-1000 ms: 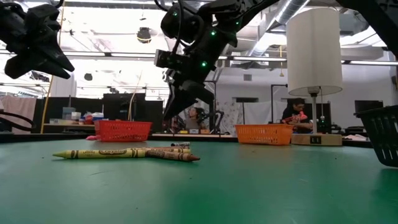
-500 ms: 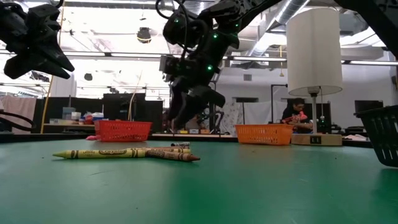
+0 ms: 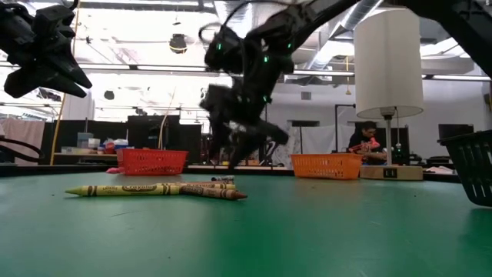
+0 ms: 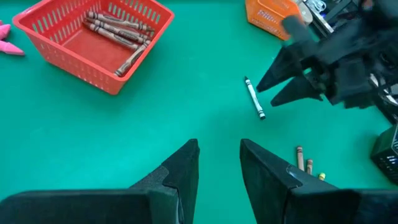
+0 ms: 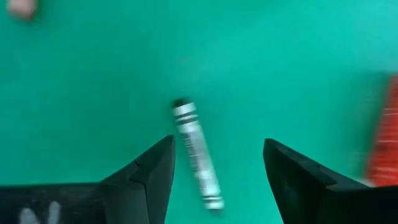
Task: Sort crayons
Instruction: Put the black crayon into the black bin
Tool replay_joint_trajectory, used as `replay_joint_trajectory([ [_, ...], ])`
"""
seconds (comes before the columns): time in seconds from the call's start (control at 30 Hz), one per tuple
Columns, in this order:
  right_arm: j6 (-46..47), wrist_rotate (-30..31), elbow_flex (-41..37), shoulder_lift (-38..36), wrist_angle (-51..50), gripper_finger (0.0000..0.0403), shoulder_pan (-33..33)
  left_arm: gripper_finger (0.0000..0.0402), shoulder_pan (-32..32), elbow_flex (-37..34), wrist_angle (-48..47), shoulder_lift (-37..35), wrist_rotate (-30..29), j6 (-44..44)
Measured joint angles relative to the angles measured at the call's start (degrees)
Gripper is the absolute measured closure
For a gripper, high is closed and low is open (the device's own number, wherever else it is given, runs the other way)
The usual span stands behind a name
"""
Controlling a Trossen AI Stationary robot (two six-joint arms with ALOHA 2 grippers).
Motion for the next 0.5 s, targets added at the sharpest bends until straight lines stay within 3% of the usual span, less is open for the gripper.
replay_joint_trajectory([
  [0.5, -3.44, -2.38, 0.15, 4.61, -4.22, 0.0189, -1.54, 0.0295, 0.04, 0.00, -0.42, 0.67, -1.01, -1.07],
])
